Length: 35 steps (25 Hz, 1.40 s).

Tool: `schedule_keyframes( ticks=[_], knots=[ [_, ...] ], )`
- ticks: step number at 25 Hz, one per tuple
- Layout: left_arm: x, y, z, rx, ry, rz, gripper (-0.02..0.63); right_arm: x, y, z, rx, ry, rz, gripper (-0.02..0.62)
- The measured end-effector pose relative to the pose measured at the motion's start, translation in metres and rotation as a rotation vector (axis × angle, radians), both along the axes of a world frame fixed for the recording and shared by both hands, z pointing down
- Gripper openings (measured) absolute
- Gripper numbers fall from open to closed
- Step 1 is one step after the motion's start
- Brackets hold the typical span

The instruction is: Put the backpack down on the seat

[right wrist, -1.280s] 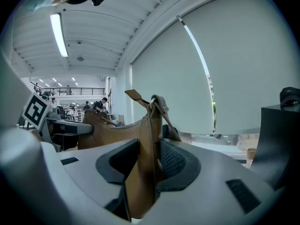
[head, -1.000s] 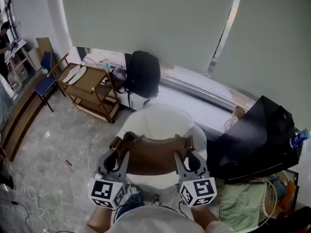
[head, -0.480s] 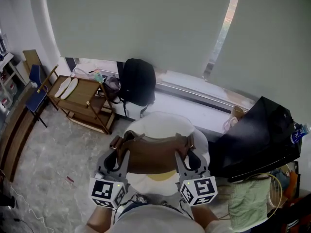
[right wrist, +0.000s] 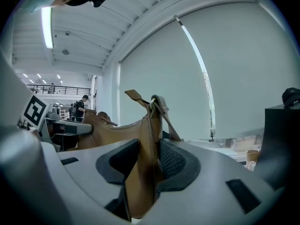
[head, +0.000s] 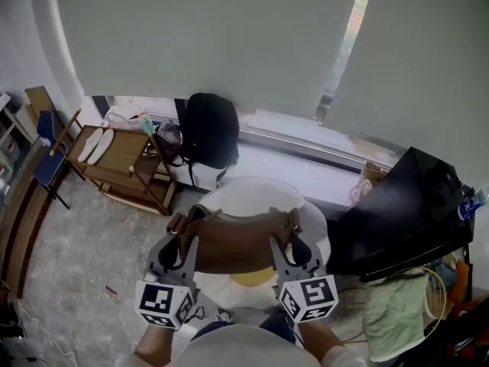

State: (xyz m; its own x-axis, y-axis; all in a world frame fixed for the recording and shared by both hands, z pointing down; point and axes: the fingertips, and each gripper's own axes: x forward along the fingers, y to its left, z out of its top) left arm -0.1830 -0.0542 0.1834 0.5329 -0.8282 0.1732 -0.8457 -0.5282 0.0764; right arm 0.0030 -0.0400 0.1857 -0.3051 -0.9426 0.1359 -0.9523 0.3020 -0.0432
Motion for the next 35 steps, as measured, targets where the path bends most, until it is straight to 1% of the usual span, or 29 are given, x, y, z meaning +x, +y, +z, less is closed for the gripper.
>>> schedule_keyframes(
  ticks=[4,8,11,17,23,29,35],
  knots=[
    [0.016,-0.003,0.002,-0.003,0.009,-0.032,0.114,0.016,-0.008,0.001,-0.004,0.006,-0.033,0.152],
    [0.036,-0.005,-0.002,0.023,0.029,-0.094,0.114,0.038,-0.015,-0.002,-0.012,0.023,-0.085,0.153],
    [0.051,-0.006,-0.006,0.026,0.035,-0.133,0.115,0.053,-0.023,-0.007,-0.012,0.031,-0.125,0.153],
    [0.076,-0.009,-0.007,0.024,0.036,-0.179,0.114,0.078,-0.036,-0.007,-0.021,0.034,-0.172,0.152],
    [0.084,-0.010,-0.003,0.009,0.026,-0.199,0.114,0.086,-0.039,0.000,-0.045,0.025,-0.196,0.153],
    [0.083,-0.008,0.002,-0.009,0.032,-0.215,0.114,0.084,-0.041,0.001,-0.055,0.032,-0.224,0.153],
    [0.083,-0.003,0.006,-0.019,0.028,-0.216,0.114,0.084,-0.035,0.005,-0.066,0.035,-0.228,0.152]
  ],
)
